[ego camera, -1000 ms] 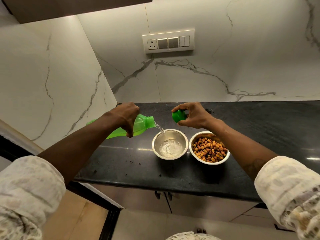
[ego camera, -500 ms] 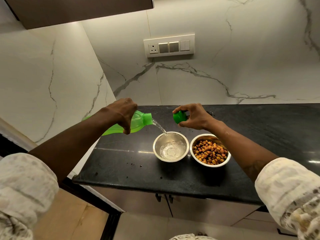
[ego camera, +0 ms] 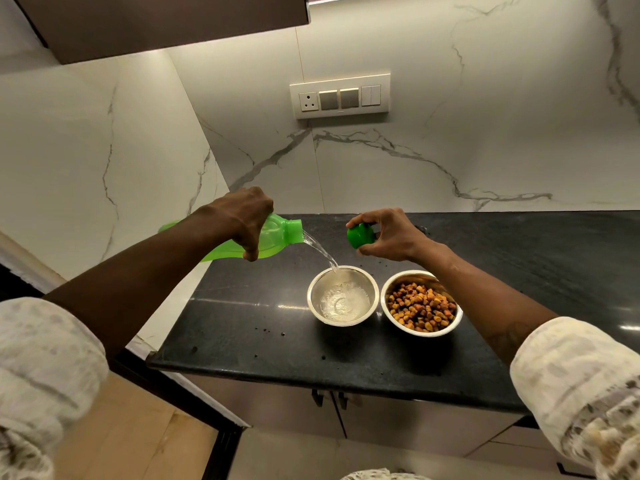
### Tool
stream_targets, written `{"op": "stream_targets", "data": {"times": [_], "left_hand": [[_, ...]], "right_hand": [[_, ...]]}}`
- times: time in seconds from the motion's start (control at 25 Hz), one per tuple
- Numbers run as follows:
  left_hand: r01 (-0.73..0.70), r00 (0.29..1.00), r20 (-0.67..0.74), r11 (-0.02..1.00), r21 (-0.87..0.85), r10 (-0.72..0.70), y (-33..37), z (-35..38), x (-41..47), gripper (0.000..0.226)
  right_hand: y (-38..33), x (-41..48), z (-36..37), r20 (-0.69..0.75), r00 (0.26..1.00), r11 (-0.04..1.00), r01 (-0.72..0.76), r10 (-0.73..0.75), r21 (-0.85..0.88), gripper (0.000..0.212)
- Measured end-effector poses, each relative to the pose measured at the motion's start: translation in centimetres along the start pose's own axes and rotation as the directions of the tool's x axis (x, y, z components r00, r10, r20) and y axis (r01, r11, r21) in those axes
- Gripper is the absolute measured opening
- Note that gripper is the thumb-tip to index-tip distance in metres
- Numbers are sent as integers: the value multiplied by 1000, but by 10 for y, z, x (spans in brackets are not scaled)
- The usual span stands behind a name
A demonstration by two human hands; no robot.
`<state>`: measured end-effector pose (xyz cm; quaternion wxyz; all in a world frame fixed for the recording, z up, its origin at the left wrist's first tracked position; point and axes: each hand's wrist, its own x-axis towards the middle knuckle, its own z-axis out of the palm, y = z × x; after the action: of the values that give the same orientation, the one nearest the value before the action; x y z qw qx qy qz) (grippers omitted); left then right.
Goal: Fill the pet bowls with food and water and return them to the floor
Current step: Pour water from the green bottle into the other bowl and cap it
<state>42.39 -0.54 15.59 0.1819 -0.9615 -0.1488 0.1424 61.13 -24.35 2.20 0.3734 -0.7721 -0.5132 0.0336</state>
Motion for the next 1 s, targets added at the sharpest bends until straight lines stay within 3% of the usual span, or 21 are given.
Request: {"op": "stream_targets", "data": {"times": [1.0], "left_hand": [[20,1000,-21,998,57,-19,-4,-19,0,86]], "right_hand": [[0,4,-1,-3,1000,1000,-4,4,-7,51]]}}
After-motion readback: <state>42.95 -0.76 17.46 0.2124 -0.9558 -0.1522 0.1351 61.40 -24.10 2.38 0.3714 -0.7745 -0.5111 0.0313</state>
